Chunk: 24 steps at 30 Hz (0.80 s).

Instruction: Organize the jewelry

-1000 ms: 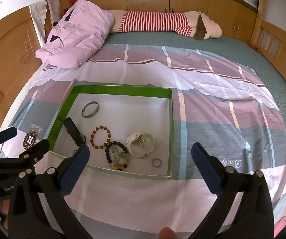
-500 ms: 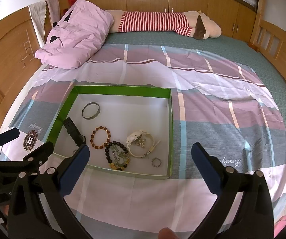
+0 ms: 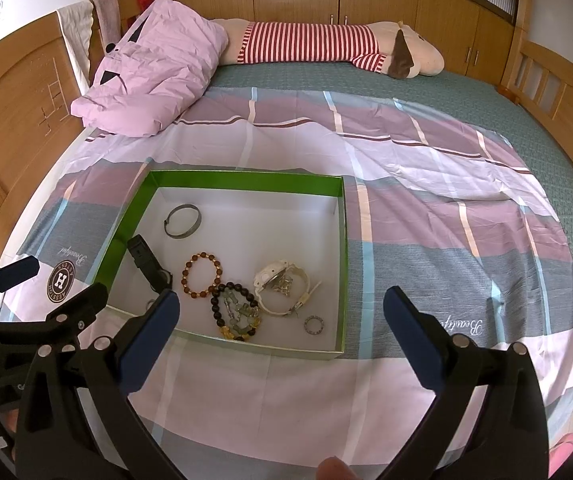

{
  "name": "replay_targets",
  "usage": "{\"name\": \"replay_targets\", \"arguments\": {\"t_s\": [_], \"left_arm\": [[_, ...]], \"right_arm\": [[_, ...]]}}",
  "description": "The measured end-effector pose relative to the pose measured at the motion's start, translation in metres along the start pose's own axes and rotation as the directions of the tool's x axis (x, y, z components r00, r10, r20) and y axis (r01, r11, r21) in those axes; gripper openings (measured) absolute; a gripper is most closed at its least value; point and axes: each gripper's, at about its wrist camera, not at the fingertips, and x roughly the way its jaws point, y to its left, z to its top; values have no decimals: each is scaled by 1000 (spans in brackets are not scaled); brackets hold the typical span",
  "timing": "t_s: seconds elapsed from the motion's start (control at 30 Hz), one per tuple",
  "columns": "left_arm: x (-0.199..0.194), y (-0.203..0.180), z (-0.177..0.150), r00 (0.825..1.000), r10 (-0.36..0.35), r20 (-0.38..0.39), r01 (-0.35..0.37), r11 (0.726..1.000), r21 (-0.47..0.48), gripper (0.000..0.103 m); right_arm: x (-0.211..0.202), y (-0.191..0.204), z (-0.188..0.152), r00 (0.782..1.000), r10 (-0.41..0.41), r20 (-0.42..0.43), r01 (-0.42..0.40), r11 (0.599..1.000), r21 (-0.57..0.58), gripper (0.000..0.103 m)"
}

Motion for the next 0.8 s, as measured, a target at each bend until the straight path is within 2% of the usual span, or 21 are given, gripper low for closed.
{"name": "replay_targets", "arguments": {"t_s": [0.8], "left_arm": [[3, -1, -2, 1000, 0, -13, 0, 1000, 5, 101]], "right_arm": [[0, 0, 0, 1000, 0, -1, 0, 1000, -2, 102]]}}
